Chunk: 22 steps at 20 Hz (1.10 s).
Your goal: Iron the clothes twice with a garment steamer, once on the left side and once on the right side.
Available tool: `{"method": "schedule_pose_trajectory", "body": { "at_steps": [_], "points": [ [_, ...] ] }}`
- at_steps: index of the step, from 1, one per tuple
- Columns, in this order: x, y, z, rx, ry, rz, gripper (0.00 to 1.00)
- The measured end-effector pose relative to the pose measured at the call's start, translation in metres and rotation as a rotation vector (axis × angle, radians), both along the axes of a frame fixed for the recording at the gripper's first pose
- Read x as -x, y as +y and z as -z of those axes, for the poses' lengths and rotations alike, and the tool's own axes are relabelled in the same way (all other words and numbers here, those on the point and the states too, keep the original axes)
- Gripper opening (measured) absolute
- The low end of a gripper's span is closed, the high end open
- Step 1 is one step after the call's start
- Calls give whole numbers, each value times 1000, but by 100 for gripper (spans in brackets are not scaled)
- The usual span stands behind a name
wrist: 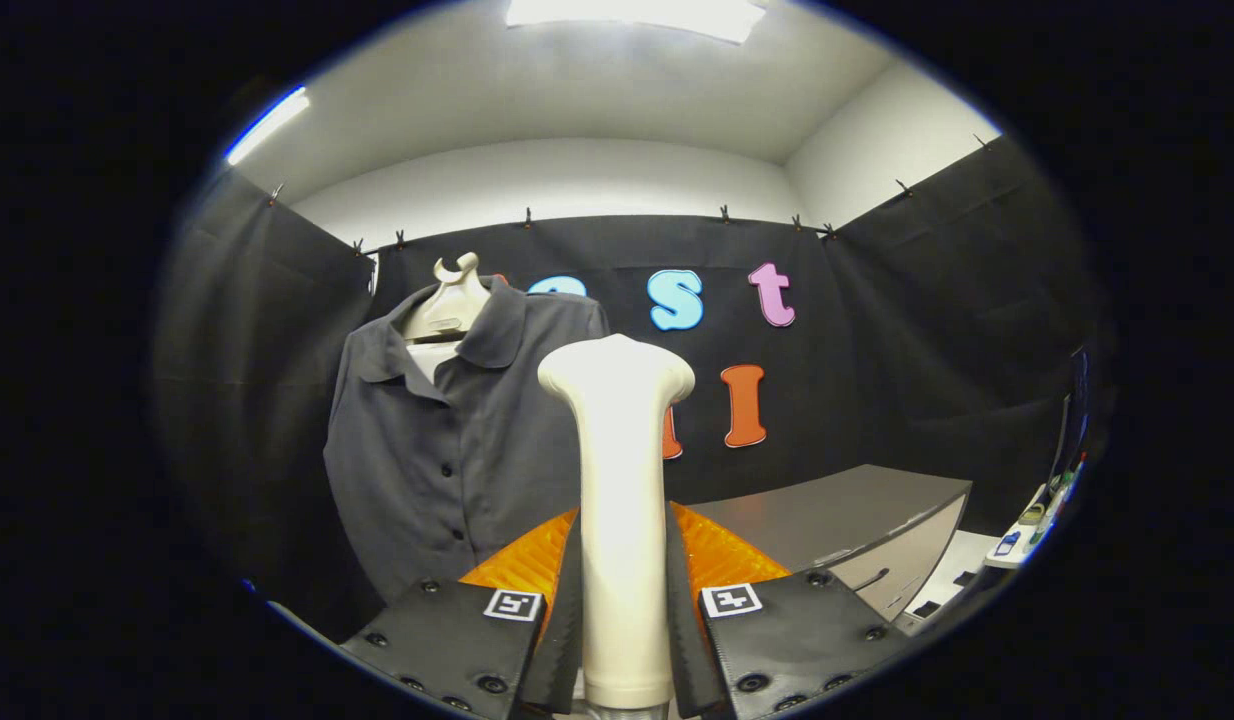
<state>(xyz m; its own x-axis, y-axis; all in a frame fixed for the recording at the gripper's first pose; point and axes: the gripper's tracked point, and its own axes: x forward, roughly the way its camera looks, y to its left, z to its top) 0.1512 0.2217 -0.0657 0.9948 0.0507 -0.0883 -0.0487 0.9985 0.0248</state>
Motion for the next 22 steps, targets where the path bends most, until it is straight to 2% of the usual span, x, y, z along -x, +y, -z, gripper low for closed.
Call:
{"method": "schedule_pose_trajectory", "body": {
  "at_steps": [5, 9, 16, 22],
  "points": [
    [-17, 77, 22, 14, 1, -25, 44],
    [-46, 104, 25, 28, -12, 9, 44],
    [-87, 121, 35, 64, -32, 45, 44],
    [-81, 114, 64, 61, 17, 54, 44]
  ]
}}
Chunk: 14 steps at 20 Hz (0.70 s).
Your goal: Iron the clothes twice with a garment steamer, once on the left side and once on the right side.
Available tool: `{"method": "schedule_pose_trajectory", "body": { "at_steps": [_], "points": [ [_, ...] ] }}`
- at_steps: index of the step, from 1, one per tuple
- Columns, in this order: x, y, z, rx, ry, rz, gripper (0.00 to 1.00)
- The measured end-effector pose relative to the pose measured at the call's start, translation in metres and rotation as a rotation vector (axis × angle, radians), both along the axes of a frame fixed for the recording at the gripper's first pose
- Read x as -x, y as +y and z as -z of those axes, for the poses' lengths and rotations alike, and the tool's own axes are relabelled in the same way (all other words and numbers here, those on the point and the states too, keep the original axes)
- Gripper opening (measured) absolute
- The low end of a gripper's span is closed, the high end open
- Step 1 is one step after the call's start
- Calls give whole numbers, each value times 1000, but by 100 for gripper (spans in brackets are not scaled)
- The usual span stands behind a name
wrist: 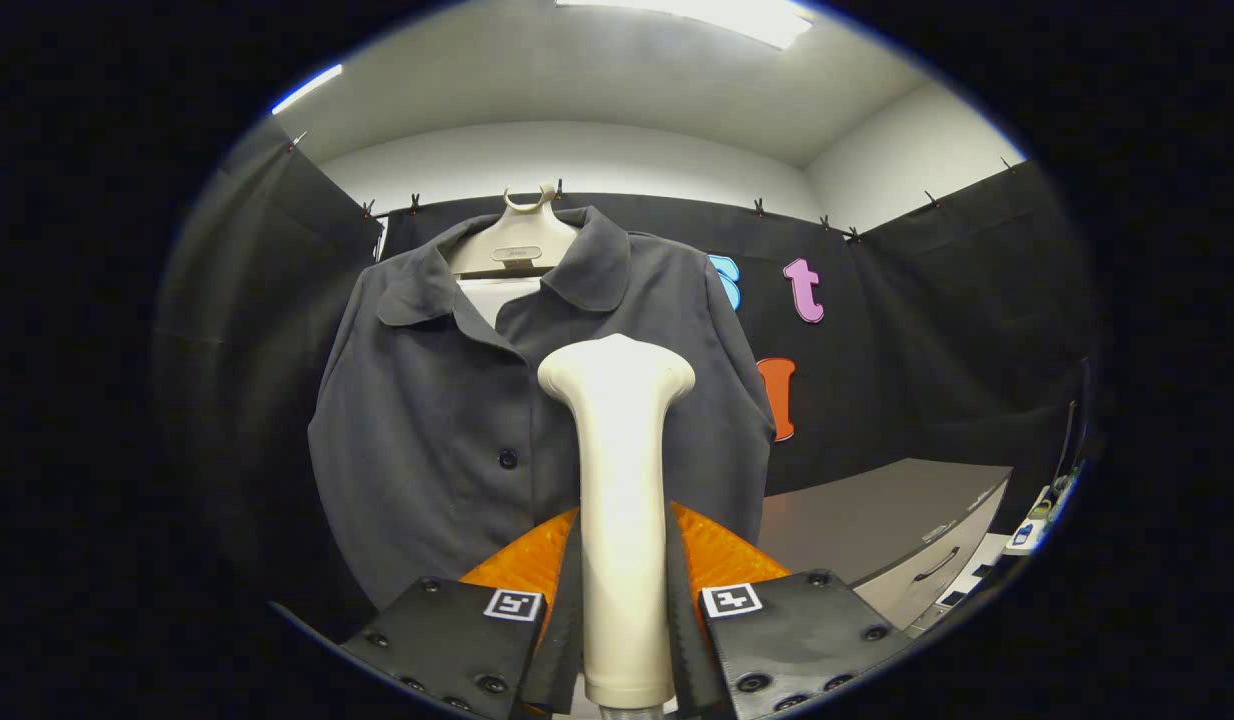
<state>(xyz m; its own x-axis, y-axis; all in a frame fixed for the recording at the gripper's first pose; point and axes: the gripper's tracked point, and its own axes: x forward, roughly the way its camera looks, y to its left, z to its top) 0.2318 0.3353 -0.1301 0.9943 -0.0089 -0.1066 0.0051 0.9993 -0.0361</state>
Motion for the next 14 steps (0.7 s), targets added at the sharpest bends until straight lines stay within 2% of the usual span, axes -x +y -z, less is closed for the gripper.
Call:
{"method": "schedule_pose_trajectory", "body": {
  "at_steps": [7, 14],
  "points": [
    [34, -18, 47, 19, 69, 21, 44],
    [68, -24, 106, 35, 157, 6, 44]
  ]
}}
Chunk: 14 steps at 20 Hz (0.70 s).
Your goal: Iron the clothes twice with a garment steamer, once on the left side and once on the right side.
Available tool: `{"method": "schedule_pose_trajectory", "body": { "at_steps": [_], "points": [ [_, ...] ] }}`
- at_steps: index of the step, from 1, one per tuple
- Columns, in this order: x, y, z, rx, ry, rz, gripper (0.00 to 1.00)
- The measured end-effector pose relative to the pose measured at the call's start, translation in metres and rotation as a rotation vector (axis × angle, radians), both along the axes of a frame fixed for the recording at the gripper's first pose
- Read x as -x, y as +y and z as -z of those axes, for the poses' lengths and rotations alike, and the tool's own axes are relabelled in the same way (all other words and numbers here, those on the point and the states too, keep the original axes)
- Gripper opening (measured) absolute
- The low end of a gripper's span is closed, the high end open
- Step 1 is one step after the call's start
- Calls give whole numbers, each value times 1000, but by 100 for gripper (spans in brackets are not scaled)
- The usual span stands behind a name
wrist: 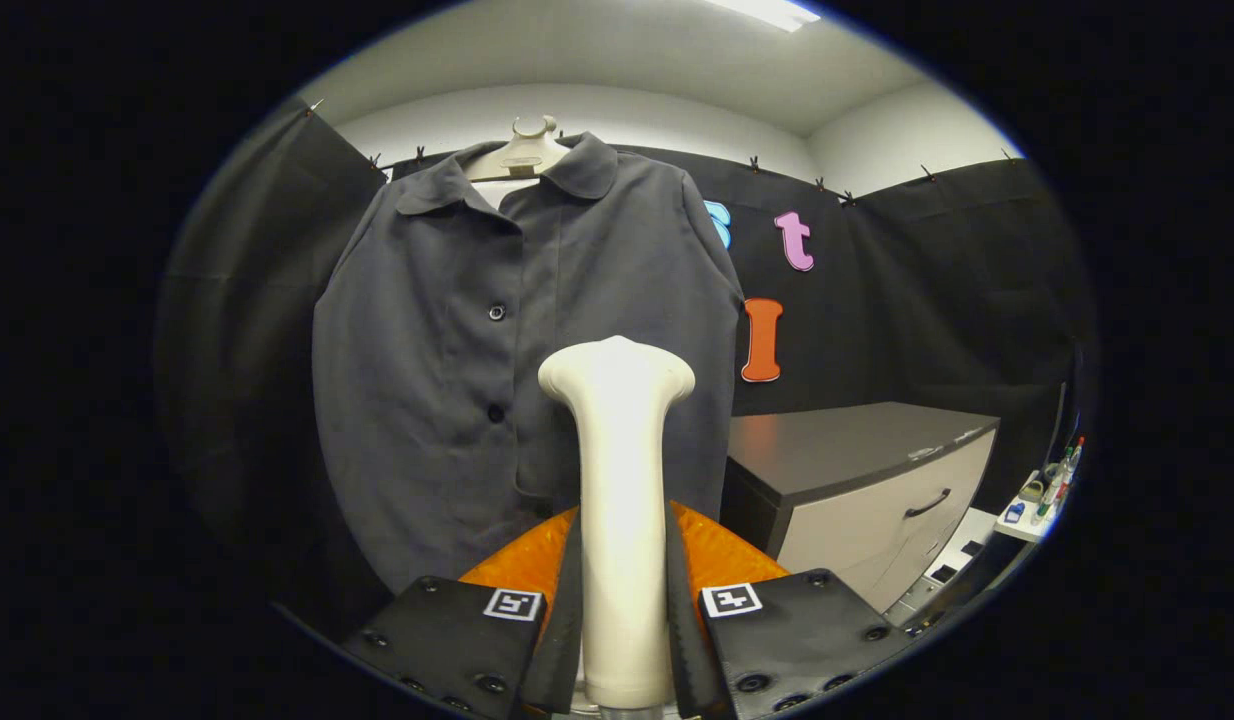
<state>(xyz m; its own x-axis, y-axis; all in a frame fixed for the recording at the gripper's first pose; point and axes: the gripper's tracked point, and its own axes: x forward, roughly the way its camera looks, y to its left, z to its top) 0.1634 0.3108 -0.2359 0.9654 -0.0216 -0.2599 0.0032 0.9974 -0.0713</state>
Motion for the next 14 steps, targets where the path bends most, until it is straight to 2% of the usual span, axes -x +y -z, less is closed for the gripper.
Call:
{"method": "schedule_pose_trajectory", "body": {
  "at_steps": [6, 14],
  "points": [
    [30, -5, 58, -11, 113, -1, 44],
    [62, -8, 108, -17, 218, -6, 45]
  ]
}}
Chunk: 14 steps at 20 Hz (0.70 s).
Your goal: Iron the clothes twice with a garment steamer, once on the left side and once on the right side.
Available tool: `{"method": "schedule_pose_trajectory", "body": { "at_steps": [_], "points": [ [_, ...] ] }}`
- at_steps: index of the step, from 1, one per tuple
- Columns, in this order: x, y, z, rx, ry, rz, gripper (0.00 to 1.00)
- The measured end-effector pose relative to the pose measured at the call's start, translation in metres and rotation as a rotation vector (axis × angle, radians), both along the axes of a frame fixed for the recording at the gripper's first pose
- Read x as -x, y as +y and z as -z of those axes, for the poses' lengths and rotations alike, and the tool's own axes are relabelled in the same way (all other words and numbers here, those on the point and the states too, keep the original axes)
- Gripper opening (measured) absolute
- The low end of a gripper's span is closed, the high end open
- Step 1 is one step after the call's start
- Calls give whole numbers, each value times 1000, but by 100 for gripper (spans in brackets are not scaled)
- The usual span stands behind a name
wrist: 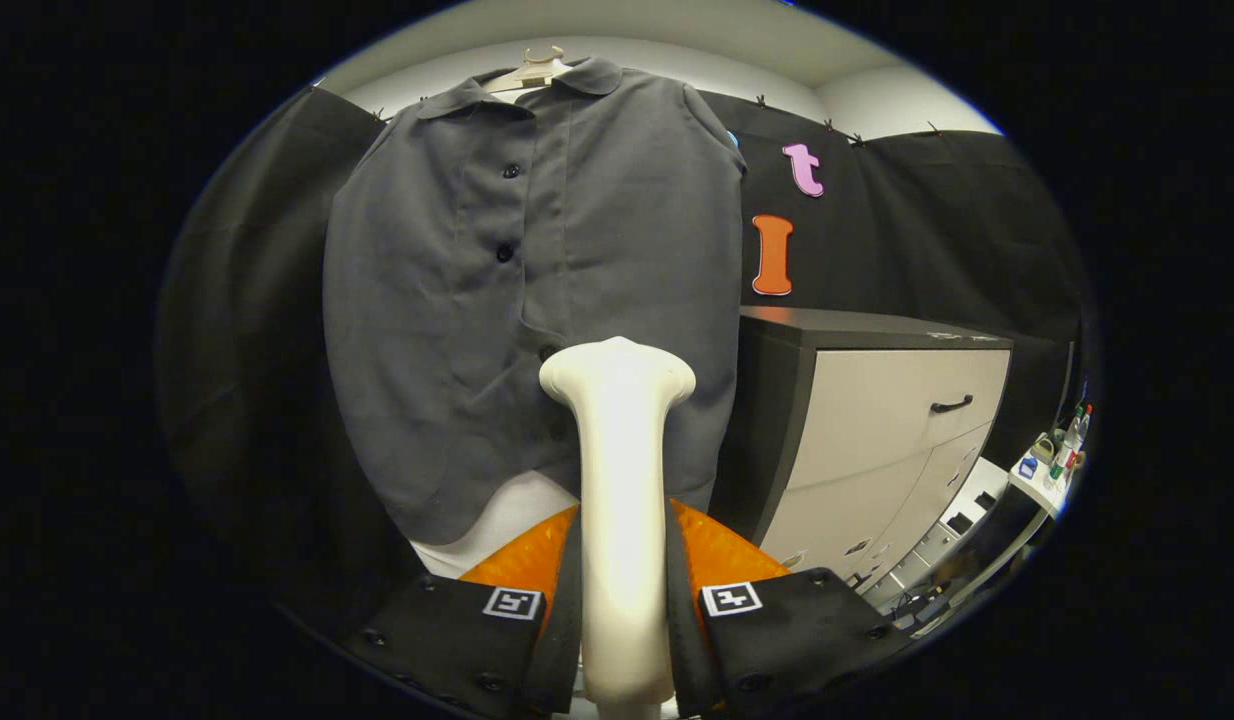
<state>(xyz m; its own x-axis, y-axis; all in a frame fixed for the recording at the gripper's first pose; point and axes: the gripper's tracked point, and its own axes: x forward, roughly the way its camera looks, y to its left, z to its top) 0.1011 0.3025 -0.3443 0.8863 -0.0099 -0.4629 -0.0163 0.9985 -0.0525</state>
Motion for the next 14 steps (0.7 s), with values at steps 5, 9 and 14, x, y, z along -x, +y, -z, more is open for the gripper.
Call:
{"method": "schedule_pose_trajectory", "body": {
  "at_steps": [5, 9, 14],
  "points": [
    [15, -5, 18, -5, 55, 9, 45],
    [20, -4, 7, -7, 37, 15, 45],
    [10, 17, -63, -28, -80, -30, 44]
  ]
}}
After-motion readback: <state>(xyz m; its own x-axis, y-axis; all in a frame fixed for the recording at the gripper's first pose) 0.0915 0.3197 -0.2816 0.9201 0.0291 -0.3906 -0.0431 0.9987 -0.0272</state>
